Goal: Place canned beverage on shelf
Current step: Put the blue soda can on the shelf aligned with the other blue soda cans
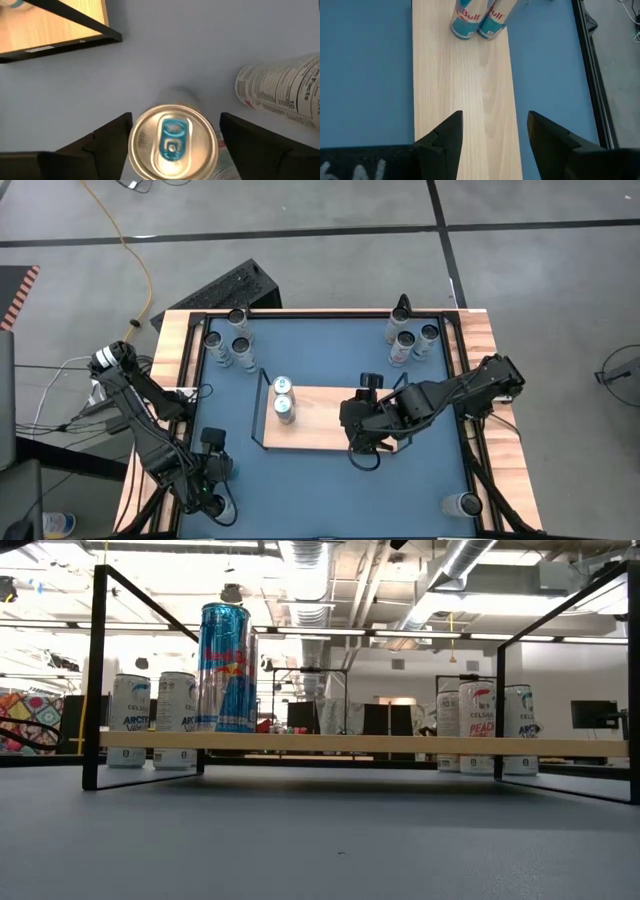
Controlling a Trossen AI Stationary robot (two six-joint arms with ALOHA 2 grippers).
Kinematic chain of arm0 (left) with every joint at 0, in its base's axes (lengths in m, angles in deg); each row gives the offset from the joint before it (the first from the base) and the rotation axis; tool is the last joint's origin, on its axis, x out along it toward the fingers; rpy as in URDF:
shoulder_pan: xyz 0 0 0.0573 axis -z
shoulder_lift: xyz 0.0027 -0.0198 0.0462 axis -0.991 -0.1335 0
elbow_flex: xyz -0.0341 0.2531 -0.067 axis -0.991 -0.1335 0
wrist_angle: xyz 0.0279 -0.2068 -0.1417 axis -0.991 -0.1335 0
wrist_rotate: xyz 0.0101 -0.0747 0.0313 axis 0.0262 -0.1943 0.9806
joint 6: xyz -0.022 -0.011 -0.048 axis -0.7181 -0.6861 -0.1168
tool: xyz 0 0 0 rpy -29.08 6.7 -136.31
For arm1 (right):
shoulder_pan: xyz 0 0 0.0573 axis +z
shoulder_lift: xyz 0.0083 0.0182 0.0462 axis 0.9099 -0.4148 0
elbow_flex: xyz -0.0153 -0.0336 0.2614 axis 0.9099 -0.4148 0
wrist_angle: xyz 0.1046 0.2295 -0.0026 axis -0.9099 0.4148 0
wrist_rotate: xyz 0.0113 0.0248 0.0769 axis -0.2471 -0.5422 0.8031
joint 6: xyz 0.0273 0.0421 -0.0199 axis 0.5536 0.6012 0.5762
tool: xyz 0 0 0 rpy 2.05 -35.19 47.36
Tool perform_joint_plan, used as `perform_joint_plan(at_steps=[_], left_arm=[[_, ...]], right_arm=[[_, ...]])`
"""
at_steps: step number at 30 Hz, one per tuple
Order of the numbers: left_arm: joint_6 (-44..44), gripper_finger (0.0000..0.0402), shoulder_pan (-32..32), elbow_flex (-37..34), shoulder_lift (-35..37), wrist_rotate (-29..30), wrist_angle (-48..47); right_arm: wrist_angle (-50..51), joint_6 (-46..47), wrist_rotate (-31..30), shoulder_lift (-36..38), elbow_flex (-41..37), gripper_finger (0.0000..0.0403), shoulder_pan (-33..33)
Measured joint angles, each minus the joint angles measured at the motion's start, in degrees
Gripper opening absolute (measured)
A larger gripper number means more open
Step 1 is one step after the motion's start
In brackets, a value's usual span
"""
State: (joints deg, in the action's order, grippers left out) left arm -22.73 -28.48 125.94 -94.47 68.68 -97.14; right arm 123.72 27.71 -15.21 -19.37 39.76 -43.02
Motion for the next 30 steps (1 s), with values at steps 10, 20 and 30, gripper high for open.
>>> perform_joint_plan(at_steps=[10, 20, 30], left_arm=[[-1.14, 0.0218, 0.0, 0.0, 0.04, 0.85, -0.15], [-6.24, 0.0218, 0.0, 1.02, 1.68, 4.52, -0.33], [-1.72, 0.0218, 0.0, 8.69, 4.51, 9.98, 0.02]], right_arm=[[-0.99, 0.03, -0.01, 0.0, 0.0, 0.0205, -0.01], [-11.93, -7.21, -1.12, 0.0, 0.0, 0.0205, 1.85], [-23.58, -10.77, 1.03, -0.09, 0.0, 0.0205, 2.99]])
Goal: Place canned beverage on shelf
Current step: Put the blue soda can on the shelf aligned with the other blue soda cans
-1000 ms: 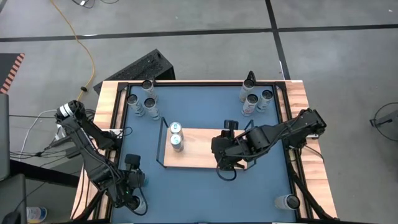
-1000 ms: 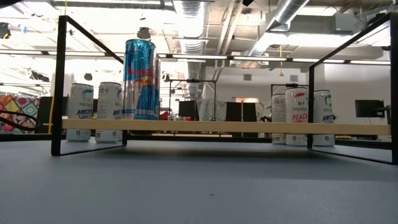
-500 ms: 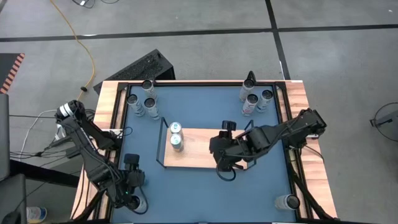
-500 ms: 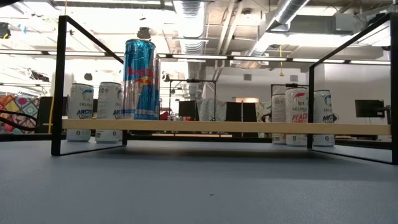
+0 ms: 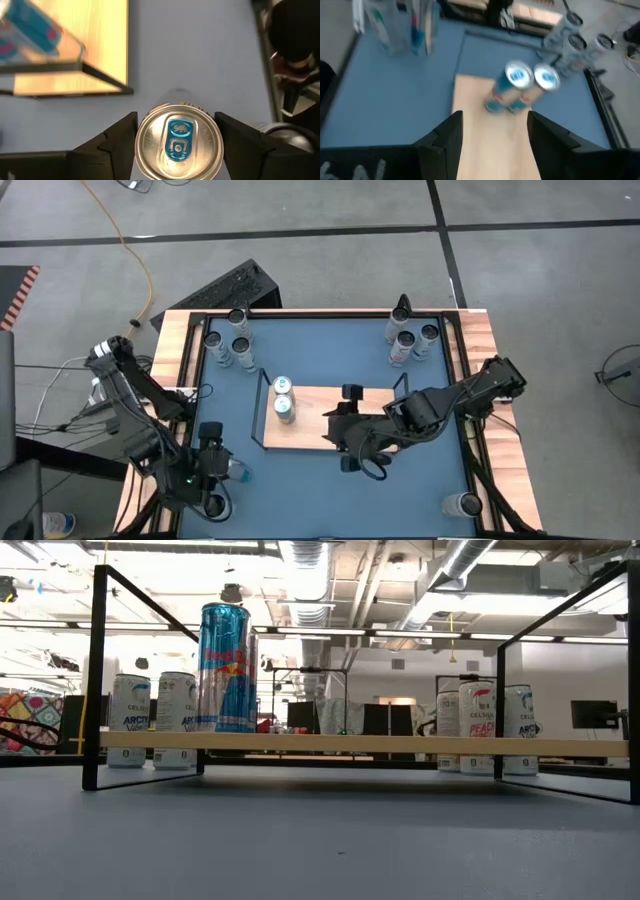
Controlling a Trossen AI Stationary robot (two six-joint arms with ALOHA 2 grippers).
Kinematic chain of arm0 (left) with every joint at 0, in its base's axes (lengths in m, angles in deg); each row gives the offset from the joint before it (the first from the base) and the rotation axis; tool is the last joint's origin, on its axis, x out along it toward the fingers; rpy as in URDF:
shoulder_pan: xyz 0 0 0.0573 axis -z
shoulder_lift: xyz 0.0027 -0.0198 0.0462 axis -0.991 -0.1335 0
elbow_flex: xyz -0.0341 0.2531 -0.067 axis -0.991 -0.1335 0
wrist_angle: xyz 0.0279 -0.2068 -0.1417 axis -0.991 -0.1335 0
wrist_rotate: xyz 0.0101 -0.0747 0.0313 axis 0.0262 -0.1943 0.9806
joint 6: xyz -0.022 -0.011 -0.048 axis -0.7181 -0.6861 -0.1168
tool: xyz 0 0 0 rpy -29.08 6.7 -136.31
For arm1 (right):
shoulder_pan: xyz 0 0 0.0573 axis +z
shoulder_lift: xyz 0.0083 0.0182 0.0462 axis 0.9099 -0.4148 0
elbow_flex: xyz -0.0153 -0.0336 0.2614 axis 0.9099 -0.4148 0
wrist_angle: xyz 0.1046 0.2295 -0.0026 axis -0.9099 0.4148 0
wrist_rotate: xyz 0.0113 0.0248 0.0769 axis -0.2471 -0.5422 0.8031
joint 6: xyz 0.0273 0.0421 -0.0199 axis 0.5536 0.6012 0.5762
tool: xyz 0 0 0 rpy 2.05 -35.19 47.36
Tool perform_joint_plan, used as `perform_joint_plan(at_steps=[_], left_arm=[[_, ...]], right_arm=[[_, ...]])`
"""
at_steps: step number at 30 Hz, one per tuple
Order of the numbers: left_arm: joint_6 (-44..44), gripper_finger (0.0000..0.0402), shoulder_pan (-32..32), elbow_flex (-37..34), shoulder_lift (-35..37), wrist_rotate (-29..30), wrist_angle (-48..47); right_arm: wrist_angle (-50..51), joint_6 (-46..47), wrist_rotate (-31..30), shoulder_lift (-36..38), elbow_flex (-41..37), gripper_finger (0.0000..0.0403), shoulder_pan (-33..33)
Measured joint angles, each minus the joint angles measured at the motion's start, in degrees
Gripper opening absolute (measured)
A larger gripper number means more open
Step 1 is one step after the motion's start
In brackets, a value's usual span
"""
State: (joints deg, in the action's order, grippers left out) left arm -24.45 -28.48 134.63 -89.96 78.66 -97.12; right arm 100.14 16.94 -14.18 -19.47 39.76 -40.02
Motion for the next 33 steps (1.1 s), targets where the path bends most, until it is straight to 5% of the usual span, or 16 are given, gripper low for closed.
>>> perform_joint_plan(at_steps=[10, 23, 33], left_arm=[[14.66, 0.0218, -1.88, 6.07, -0.03, 6.0, 1.24], [25.5, 0.0218, -9.9, 7.83, -0.05, 6.68, 1.38], [29.41, 0.0218, -13.75, 7.83, -0.05, 6.55, 2.21]], right_arm=[[-28.97, -6.74, 11.28, -0.83, -8.53, 0.0205, -1.71], [-37.3, -7.5, 12.6, -2.66, -11.15, 0.0211, -3.93], [-42.06, -8.79, 12.3, -7.3, -11.28, 0.0282, -4.67]])
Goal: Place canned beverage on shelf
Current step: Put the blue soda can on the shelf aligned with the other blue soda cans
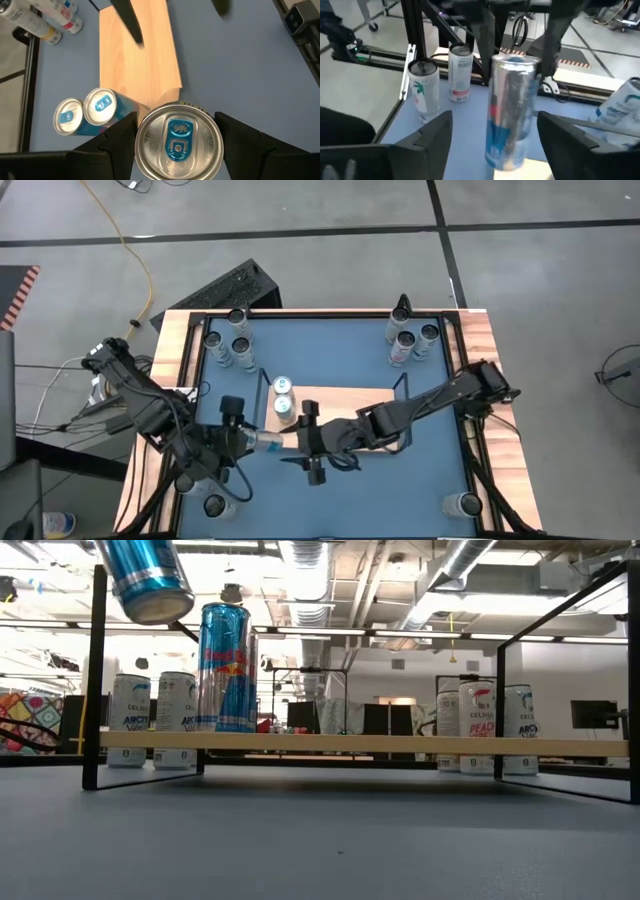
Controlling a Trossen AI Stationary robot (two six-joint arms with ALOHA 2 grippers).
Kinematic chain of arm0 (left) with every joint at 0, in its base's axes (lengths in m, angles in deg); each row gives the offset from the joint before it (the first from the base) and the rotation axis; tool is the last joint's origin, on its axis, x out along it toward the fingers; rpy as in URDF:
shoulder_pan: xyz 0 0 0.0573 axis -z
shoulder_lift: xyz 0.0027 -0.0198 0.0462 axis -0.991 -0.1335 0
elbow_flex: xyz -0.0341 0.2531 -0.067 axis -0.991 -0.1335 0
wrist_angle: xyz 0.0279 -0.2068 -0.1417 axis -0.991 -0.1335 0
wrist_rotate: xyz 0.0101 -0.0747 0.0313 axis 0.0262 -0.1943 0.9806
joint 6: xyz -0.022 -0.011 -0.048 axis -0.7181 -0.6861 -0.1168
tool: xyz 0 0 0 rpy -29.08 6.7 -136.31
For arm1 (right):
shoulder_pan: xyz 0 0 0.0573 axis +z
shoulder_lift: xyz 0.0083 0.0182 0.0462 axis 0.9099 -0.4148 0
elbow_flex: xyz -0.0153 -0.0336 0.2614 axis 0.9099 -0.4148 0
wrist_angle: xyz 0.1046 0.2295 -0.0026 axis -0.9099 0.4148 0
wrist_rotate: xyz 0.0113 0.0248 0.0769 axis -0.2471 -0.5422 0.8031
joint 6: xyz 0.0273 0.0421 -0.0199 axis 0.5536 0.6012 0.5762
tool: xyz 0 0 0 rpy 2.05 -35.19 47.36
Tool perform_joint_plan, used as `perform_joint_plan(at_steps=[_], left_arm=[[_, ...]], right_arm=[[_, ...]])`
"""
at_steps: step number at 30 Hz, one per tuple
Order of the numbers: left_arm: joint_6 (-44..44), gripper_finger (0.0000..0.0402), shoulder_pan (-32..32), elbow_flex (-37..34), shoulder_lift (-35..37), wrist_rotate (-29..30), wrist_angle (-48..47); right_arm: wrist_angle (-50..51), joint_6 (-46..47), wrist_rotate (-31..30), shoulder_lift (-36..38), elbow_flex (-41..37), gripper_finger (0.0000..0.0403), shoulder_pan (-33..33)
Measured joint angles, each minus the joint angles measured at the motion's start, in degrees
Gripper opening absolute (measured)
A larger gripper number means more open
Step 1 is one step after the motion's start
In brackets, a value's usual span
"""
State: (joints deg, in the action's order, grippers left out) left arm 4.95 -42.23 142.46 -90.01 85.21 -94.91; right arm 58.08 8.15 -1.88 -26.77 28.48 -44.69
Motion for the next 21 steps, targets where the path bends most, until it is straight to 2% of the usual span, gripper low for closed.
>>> perform_joint_plan(at_steps=[4, 21], left_arm=[[1.95, 0.0218, -1.26, 0.0, 0.0, -1.35, 1.68], [7.85, 0.0218, -2.98, 0.0, -0.47, -1.2, 5.67]], right_arm=[[-1.17, -0.02, -0.15, -1.39, 1.7, 0.0296, -0.66], [-3.1, 0.5, -0.96, -3.16, 1.88, 0.0297, -2.26]])
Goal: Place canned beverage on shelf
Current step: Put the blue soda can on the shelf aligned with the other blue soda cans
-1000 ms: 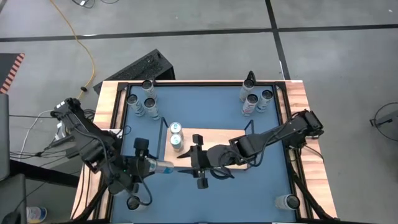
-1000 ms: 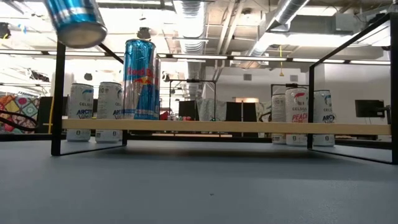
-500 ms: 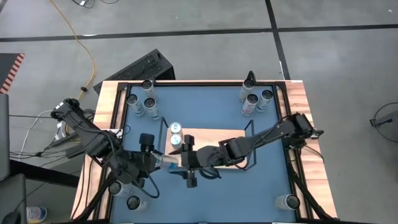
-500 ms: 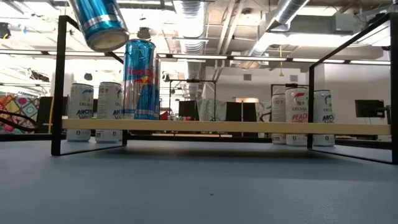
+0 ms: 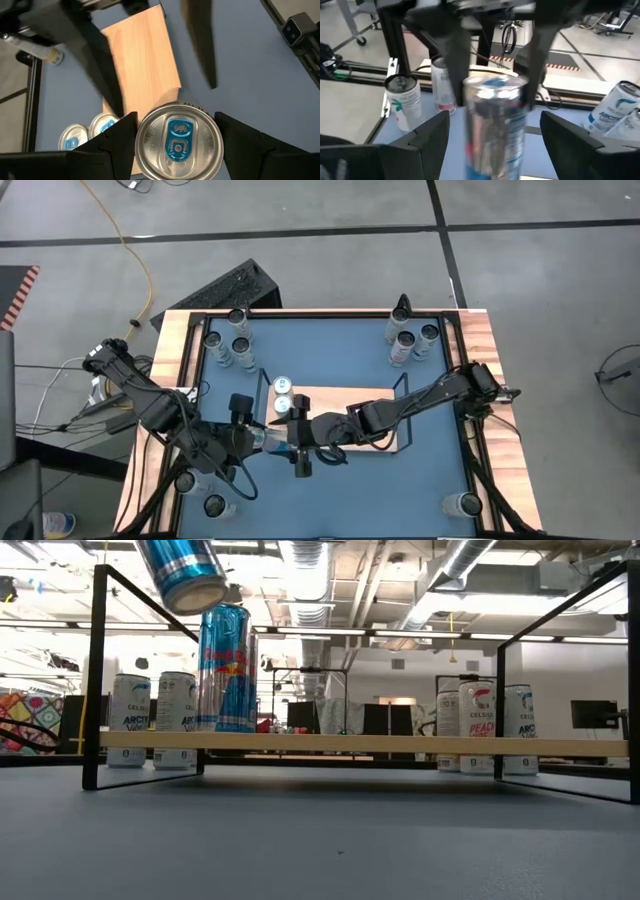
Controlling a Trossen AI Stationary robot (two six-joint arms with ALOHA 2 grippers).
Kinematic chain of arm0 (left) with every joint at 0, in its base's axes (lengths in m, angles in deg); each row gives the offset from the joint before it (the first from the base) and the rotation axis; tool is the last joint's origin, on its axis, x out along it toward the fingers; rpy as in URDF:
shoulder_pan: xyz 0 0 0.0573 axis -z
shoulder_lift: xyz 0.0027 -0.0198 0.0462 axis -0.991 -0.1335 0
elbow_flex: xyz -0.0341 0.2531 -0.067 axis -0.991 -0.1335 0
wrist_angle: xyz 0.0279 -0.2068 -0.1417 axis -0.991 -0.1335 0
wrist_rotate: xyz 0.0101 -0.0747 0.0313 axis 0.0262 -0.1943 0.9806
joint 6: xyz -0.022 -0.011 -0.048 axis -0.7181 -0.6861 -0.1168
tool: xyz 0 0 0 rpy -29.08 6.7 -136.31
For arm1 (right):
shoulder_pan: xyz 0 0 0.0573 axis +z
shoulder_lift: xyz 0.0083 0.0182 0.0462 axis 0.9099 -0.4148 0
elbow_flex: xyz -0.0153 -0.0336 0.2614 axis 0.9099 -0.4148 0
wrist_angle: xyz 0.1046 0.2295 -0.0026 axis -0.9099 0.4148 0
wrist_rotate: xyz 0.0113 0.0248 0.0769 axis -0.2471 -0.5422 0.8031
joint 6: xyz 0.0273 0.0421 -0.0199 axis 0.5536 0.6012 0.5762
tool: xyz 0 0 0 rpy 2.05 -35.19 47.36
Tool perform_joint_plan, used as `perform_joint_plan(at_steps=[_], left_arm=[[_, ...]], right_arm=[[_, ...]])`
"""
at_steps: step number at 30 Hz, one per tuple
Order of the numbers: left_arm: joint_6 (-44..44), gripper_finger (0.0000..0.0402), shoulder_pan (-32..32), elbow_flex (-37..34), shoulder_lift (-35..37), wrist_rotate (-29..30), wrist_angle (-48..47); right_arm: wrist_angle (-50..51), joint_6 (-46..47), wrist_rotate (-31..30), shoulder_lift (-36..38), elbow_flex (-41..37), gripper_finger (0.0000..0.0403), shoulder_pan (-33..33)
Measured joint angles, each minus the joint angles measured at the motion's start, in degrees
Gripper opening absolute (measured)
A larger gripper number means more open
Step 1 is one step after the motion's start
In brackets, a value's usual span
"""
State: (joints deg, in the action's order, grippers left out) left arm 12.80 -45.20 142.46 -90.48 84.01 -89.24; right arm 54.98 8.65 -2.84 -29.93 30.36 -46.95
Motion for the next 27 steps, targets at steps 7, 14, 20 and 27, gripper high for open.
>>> perform_joint_plan(at_steps=[7, 14, 20, 27], left_arm=[[0.15, 0.0218, -0.11, 0.0, -0.25, 0.21, -0.34], [1.18, 0.0218, -0.48, 0.0, -0.25, 0.74, -0.27], [2.01, 0.0218, -1.33, 0.0, -0.25, 0.83, 0.28], [2.78, 0.0218, -1.66, 0.0, -0.25, 0.74, 0.91]], right_arm=[[2.27, 1.73, -0.44, 0.0, 0.0, 0.0297, -0.24], [3.37, 2.97, -0.57, 0.0, 0.0, 0.0297, -0.39], [3.34, 2.99, -0.55, -0.02, 0.0, 0.0297, -0.7], [2.8, 3.08, -0.55, -0.74, 0.0, 0.0297, -1.07]])
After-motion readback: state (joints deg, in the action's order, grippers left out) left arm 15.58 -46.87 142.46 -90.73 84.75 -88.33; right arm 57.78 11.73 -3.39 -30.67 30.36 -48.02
